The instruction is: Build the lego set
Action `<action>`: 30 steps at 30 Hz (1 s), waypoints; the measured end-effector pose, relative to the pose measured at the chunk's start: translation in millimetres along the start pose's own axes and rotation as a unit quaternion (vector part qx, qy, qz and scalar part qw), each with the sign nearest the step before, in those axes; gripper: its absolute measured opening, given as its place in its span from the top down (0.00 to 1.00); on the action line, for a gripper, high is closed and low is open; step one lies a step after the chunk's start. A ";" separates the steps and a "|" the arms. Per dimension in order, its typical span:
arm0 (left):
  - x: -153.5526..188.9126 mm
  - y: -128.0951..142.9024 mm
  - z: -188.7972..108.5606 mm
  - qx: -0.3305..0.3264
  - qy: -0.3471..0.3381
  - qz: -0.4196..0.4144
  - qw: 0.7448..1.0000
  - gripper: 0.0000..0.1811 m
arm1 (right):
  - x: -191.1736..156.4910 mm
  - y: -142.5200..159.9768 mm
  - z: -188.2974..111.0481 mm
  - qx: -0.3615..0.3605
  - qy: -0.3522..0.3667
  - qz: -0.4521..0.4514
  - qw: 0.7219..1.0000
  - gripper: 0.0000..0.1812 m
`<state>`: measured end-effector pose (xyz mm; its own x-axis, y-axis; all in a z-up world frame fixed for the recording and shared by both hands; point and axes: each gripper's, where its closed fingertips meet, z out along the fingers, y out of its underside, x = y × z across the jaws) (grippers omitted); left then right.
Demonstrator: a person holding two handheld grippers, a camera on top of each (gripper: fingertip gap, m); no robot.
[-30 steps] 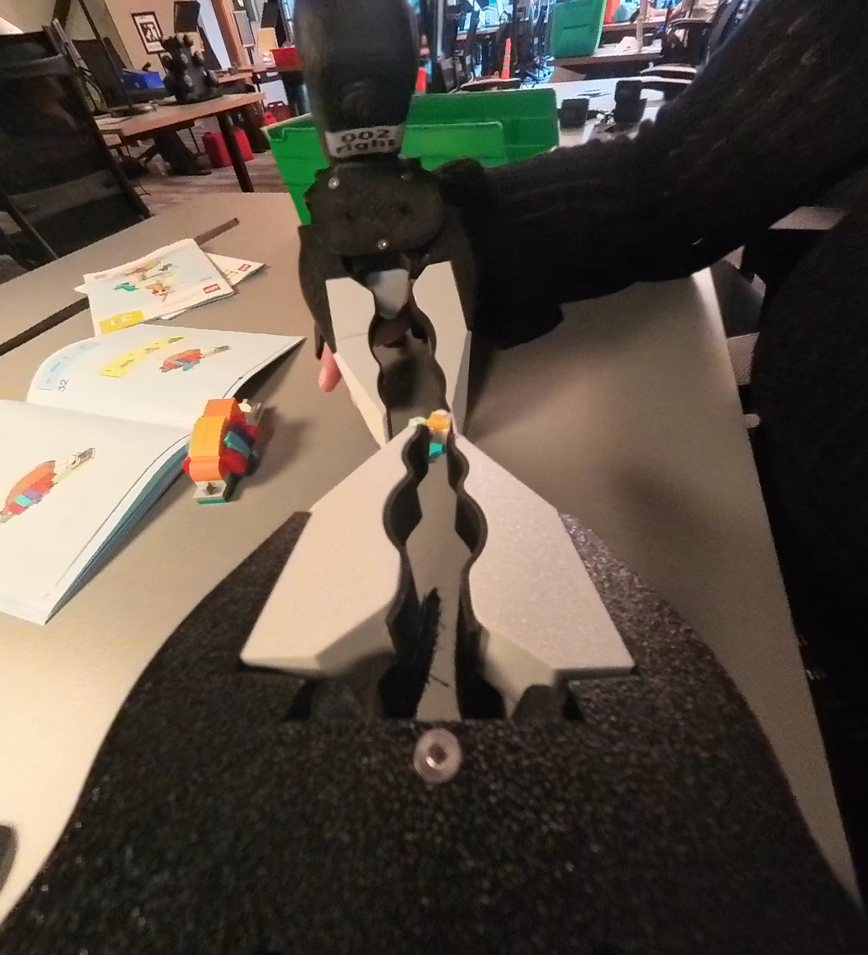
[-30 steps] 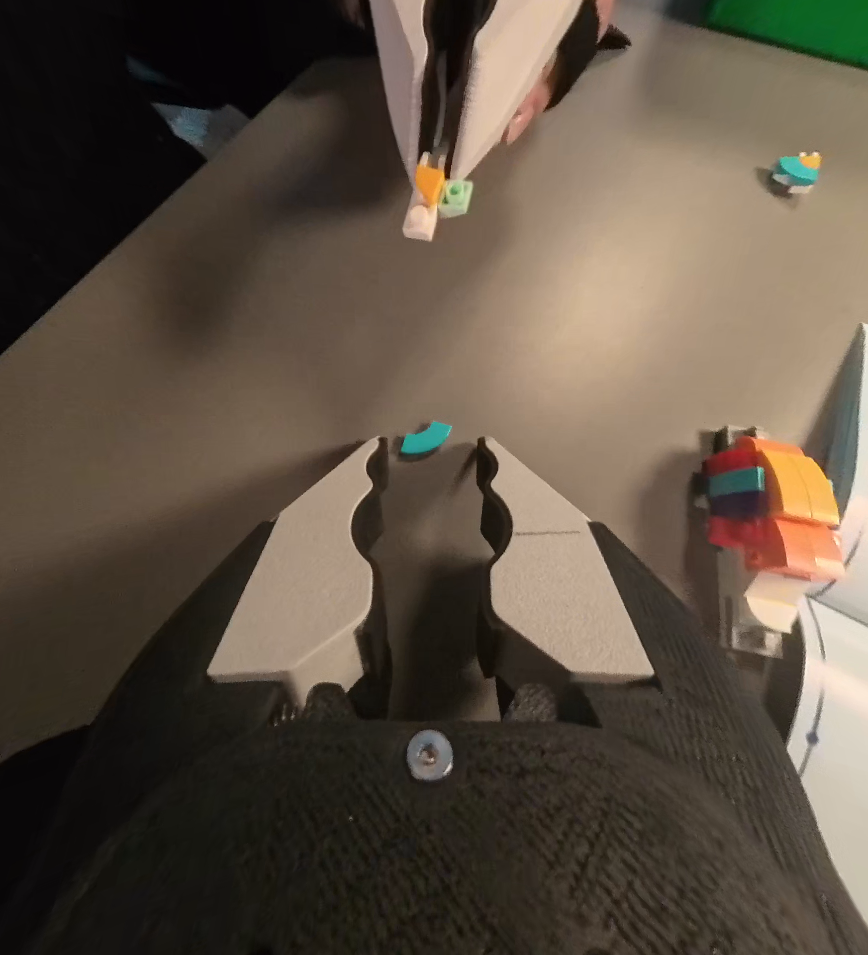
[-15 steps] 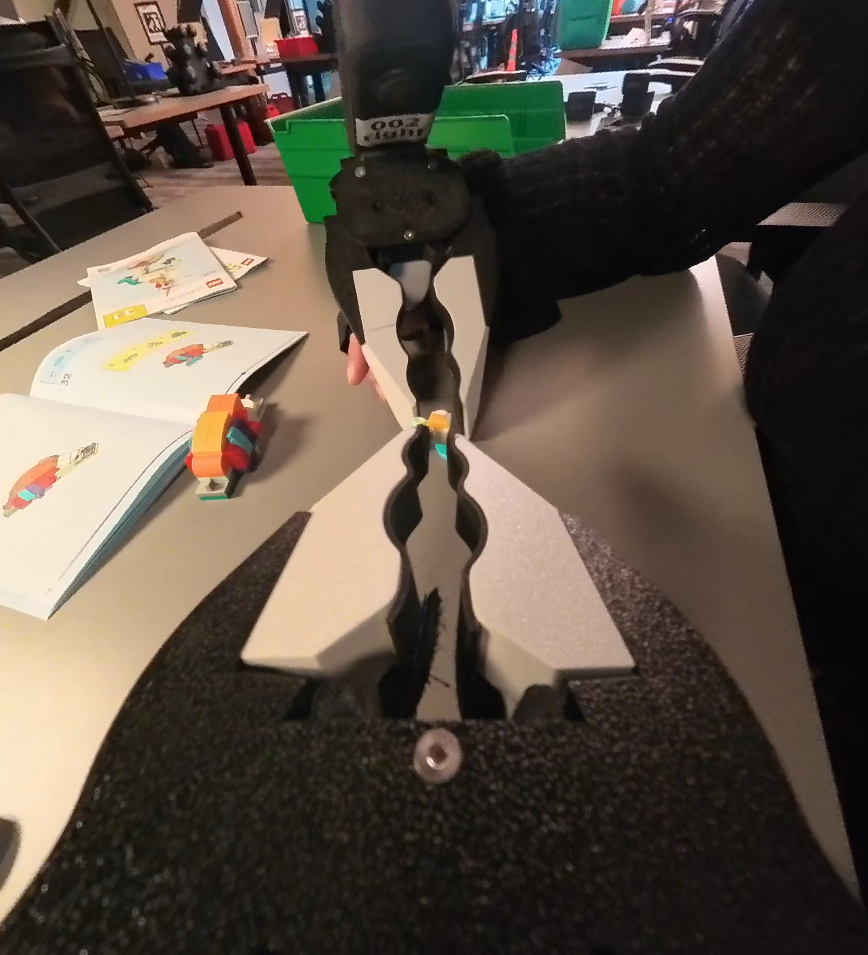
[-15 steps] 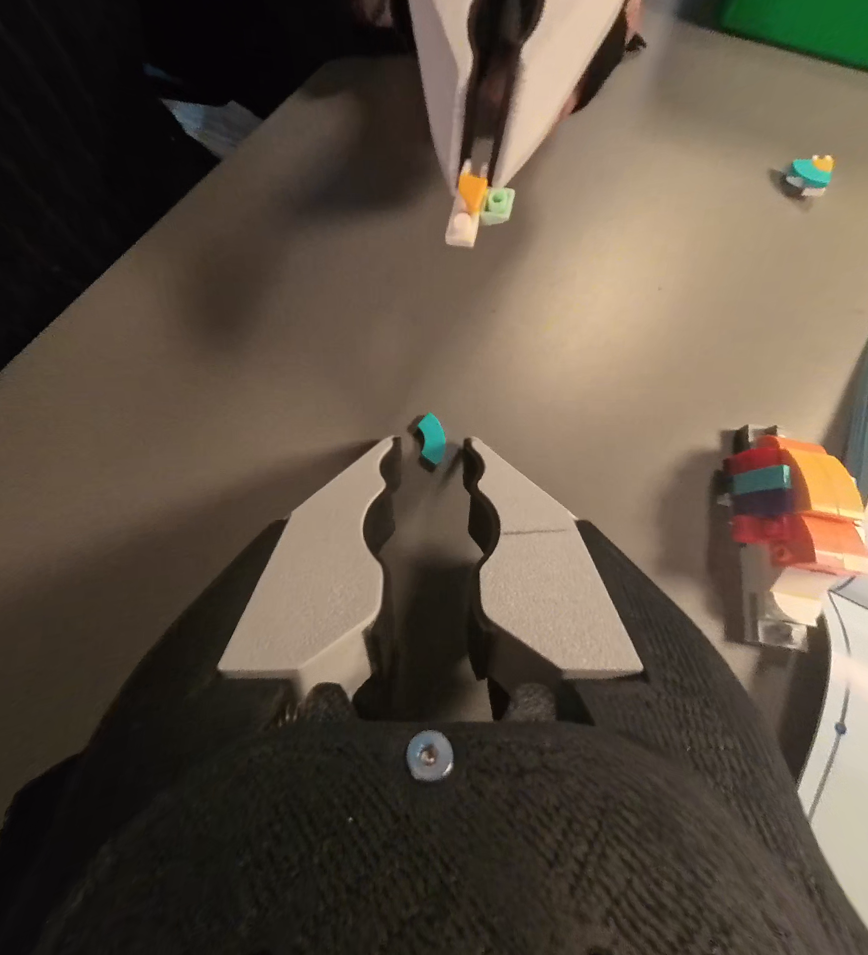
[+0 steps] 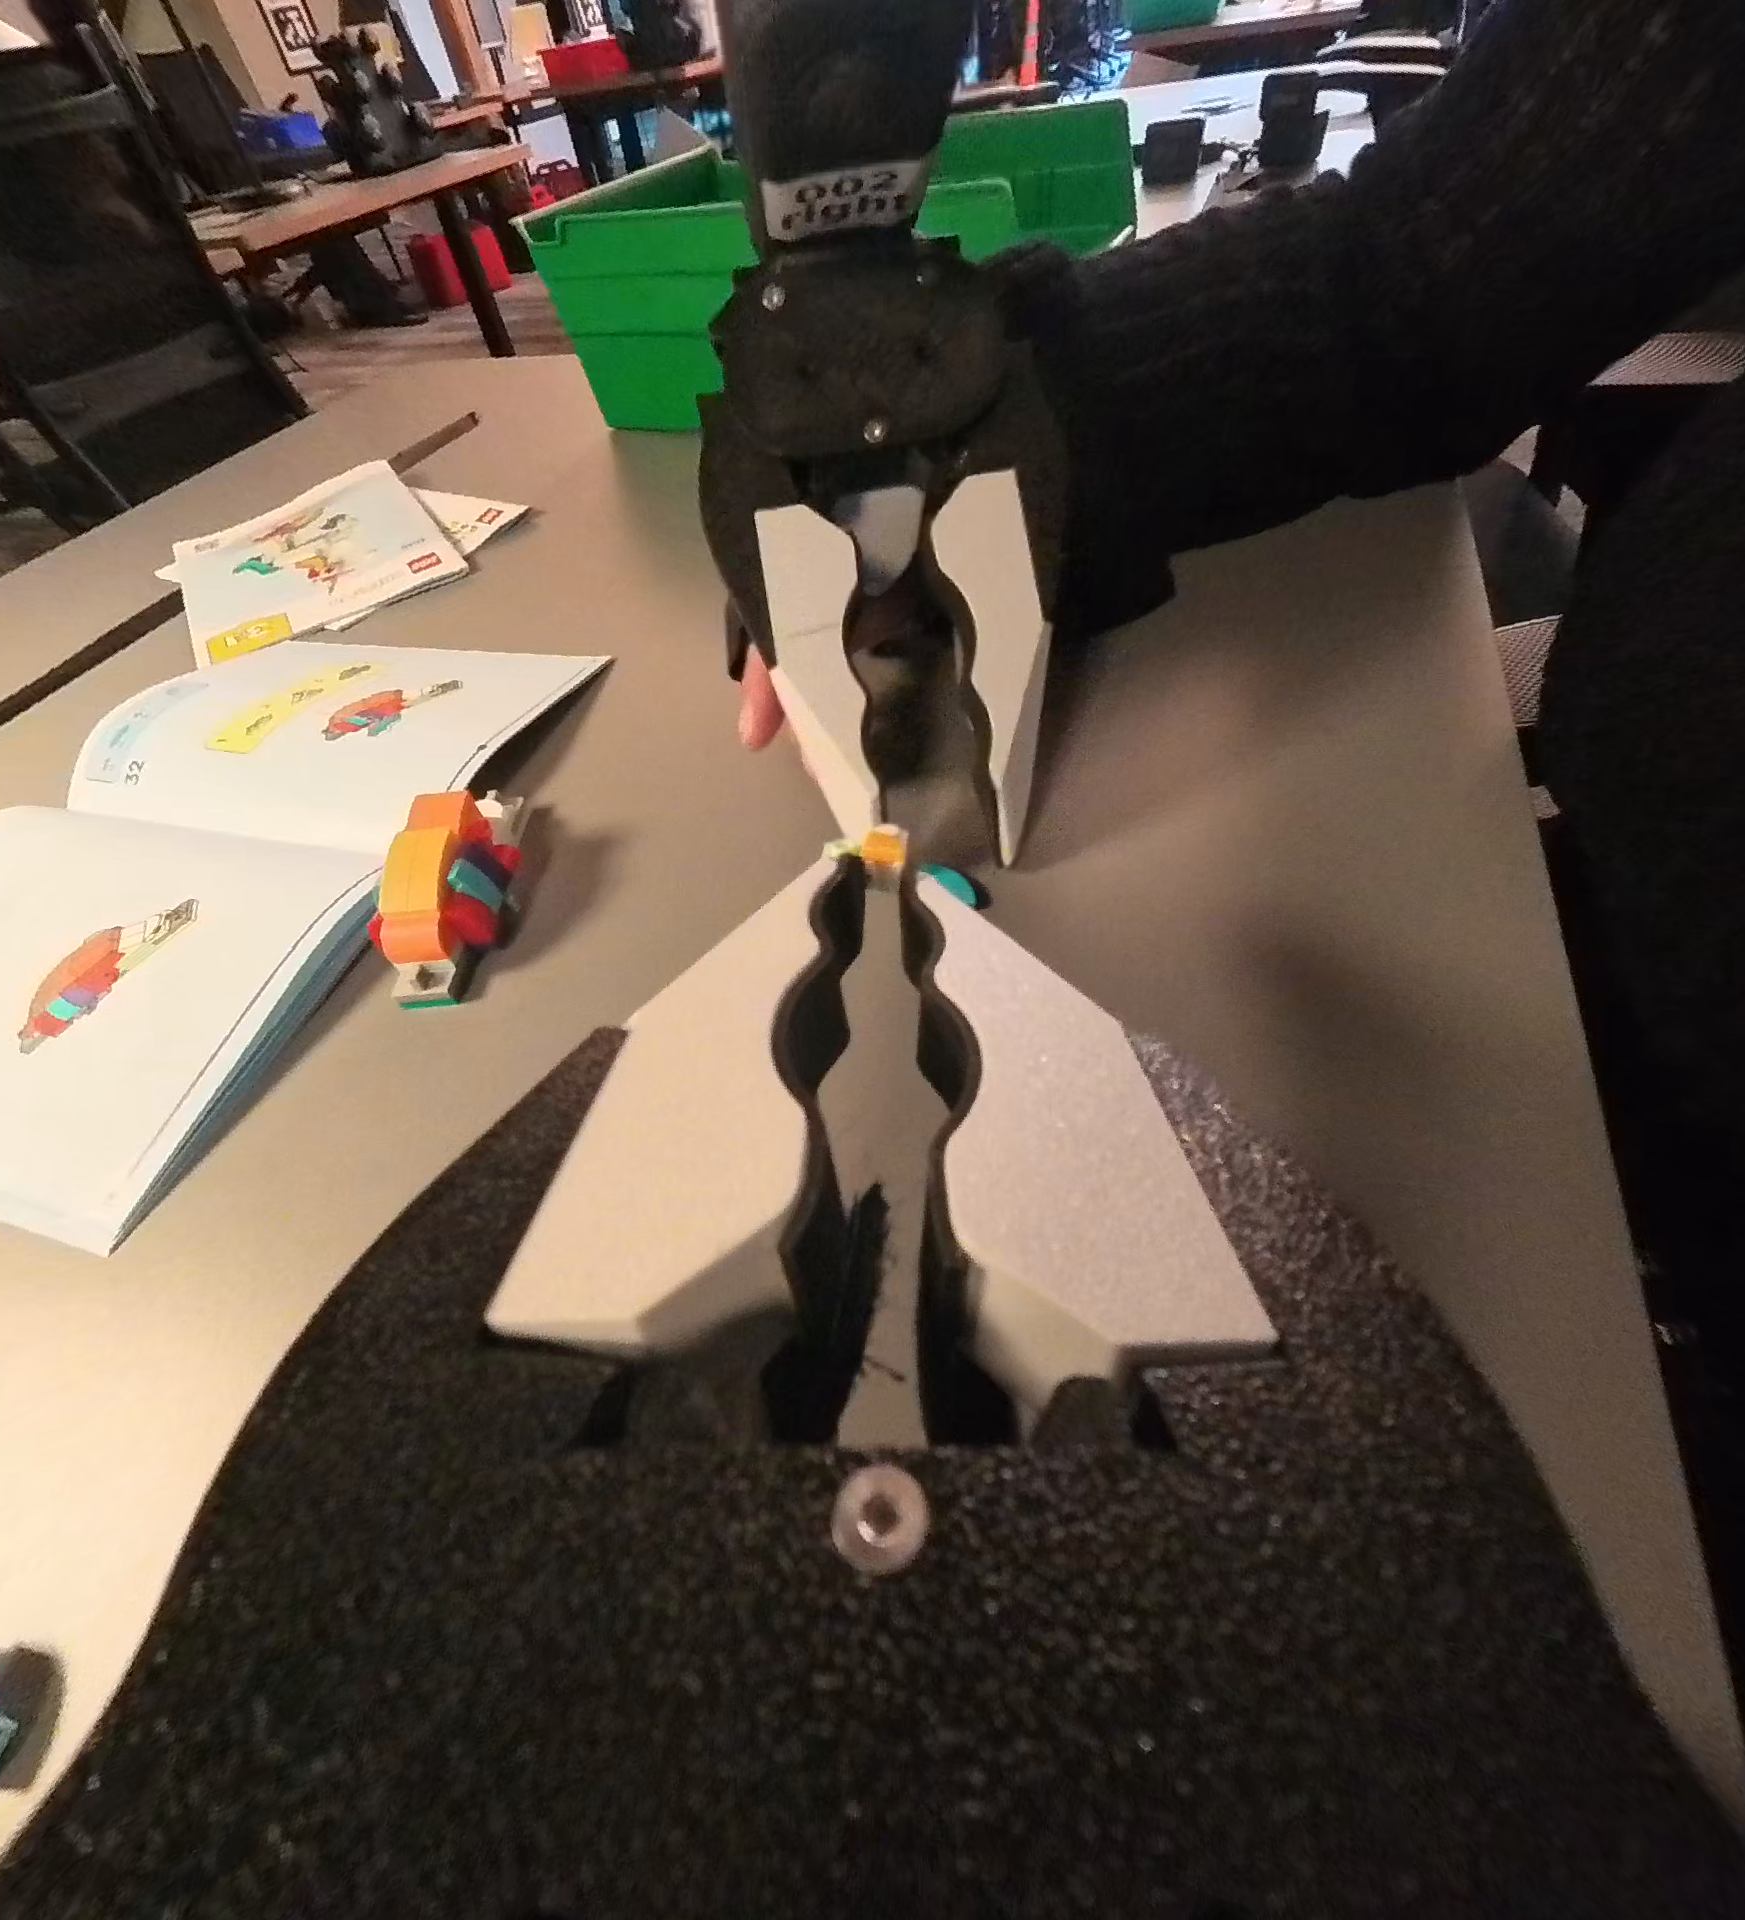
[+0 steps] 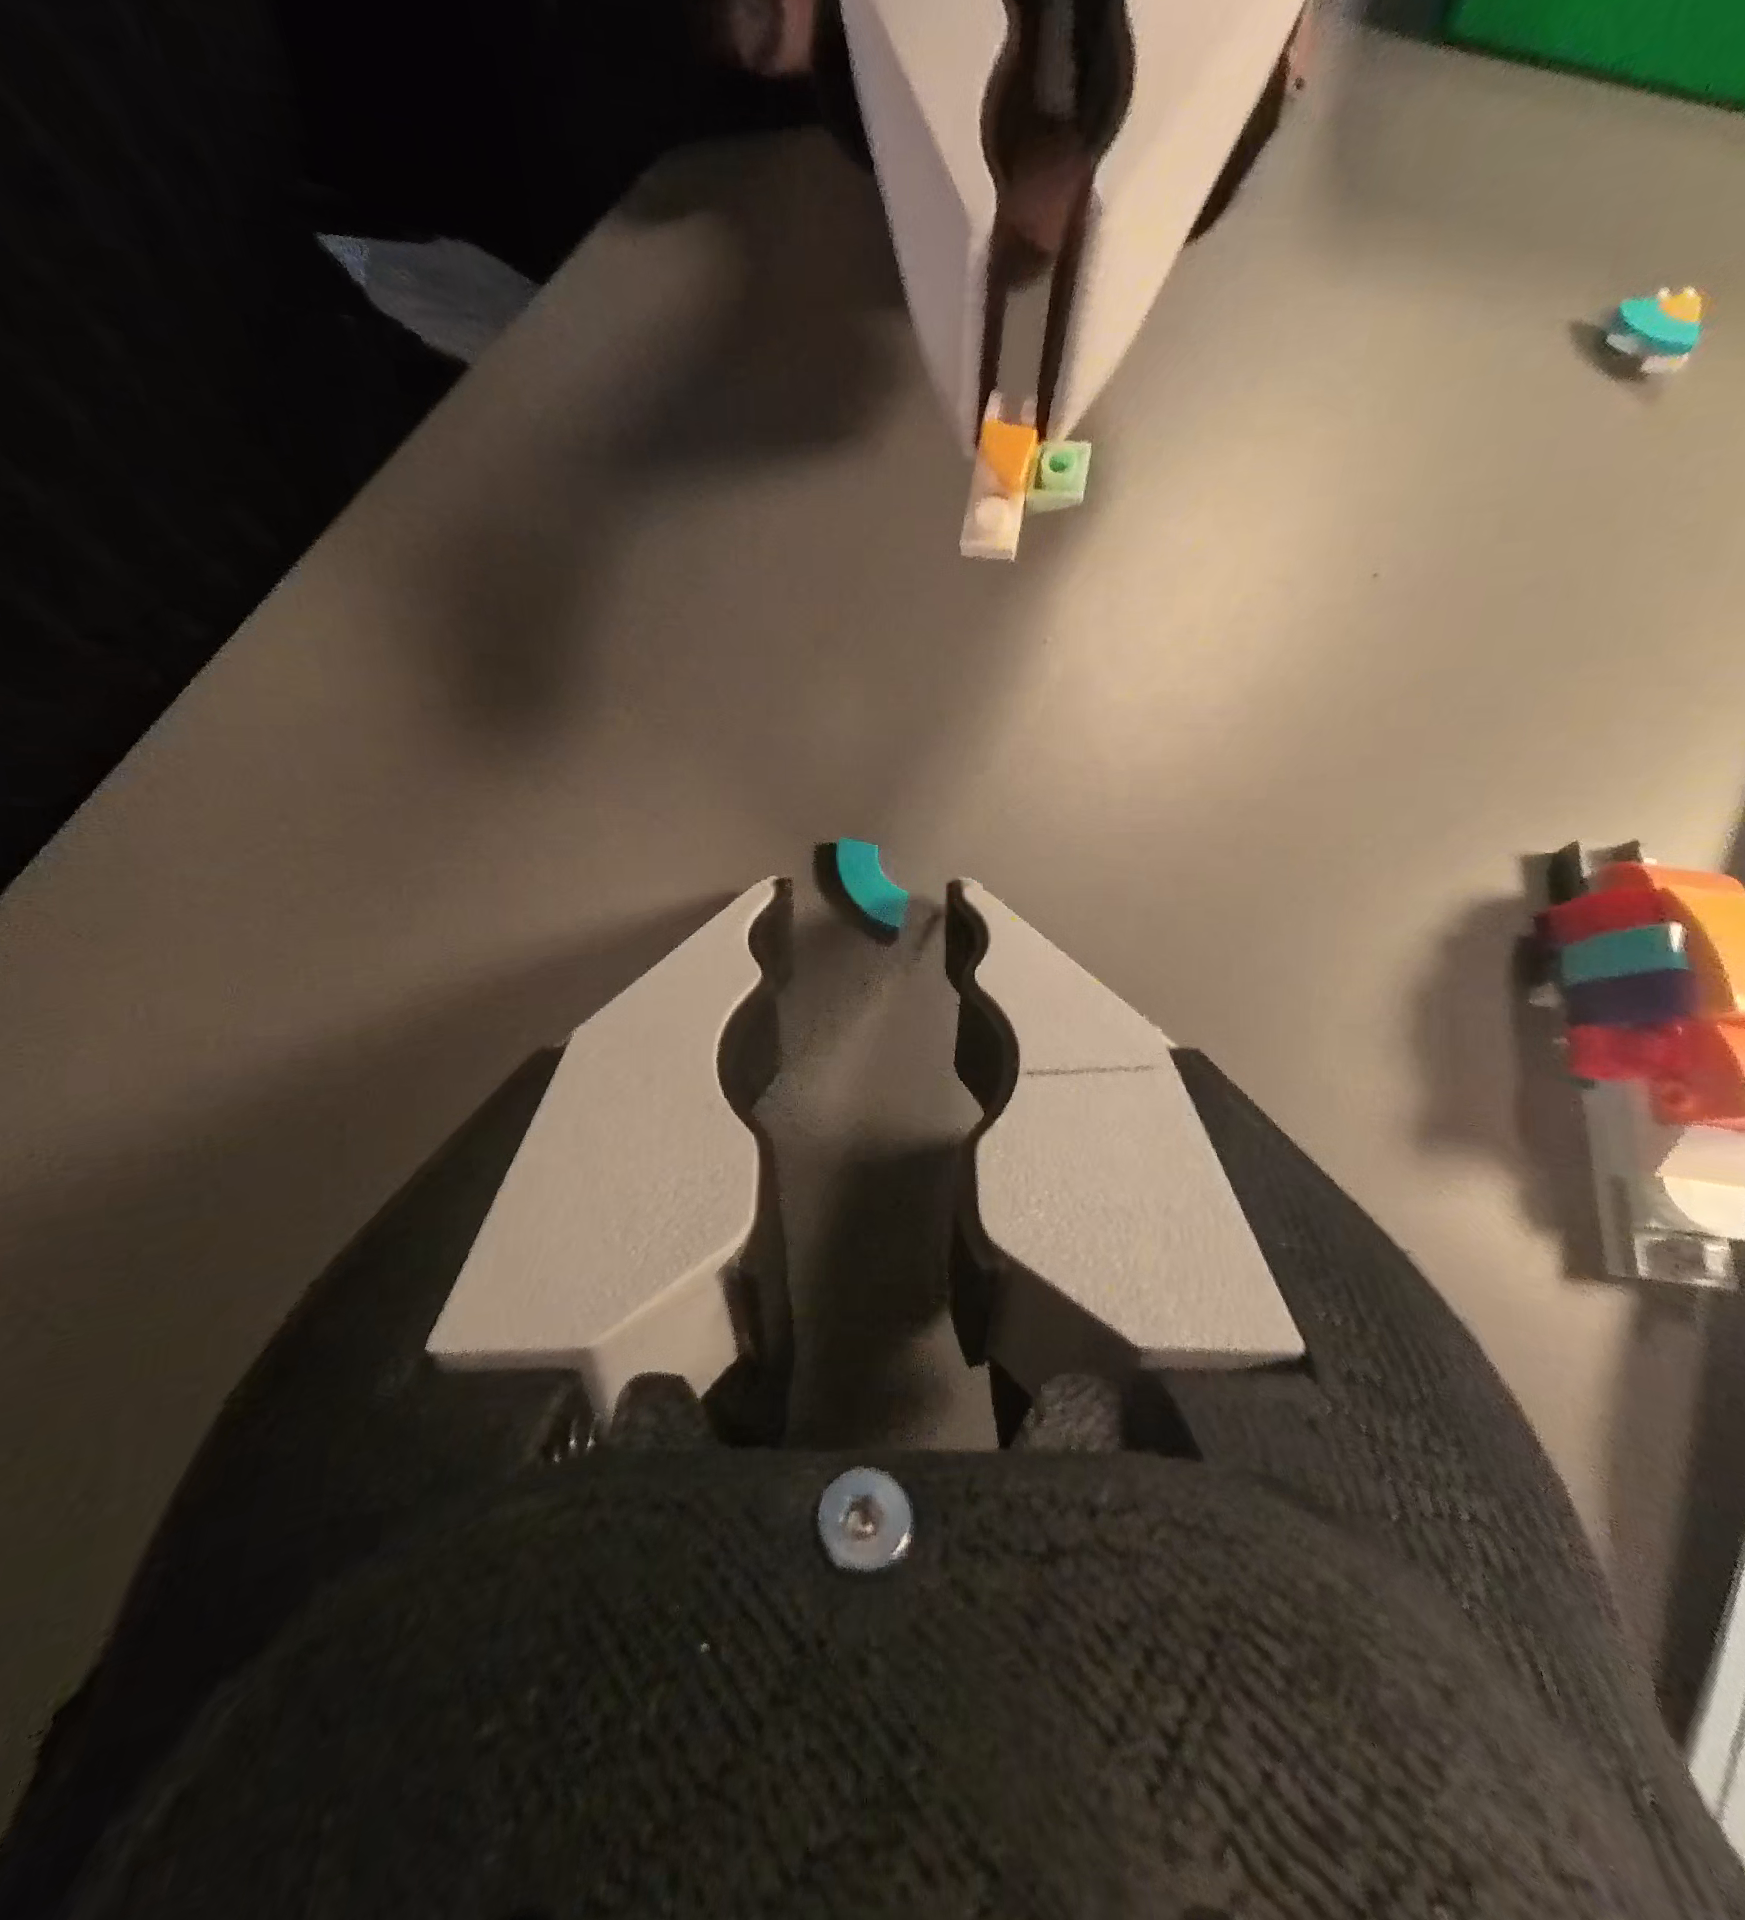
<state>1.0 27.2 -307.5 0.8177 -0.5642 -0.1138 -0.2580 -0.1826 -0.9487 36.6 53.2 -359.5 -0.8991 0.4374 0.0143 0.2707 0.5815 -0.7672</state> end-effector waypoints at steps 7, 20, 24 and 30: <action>-2.3 -0.7 -0.6 0.003 -0.013 0.002 1.000 0.97 | 3.8 -0.6 -1.0 0.008 0.079 0.046 0.996 0.86; -13.1 7.8 4.1 -0.039 -0.113 0.027 0.993 0.97 | -5.9 -5.9 -4.1 0.026 0.315 0.259 0.913 0.81; -10.7 6.9 4.9 -0.037 -0.109 0.031 0.993 0.97 | -0.7 -0.3 -4.1 0.001 0.349 0.264 0.899 0.80; -8.0 4.3 5.0 -0.028 -0.103 0.033 0.994 0.97 | 0.5 -0.7 2.5 -0.013 0.336 0.253 0.907 0.82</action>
<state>-4.1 34.9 -312.2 0.8848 -0.4008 -0.2378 -0.3376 -0.1997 -0.9199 35.1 51.3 -360.6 -0.2470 0.9672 0.0586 0.6056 0.2013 -0.7699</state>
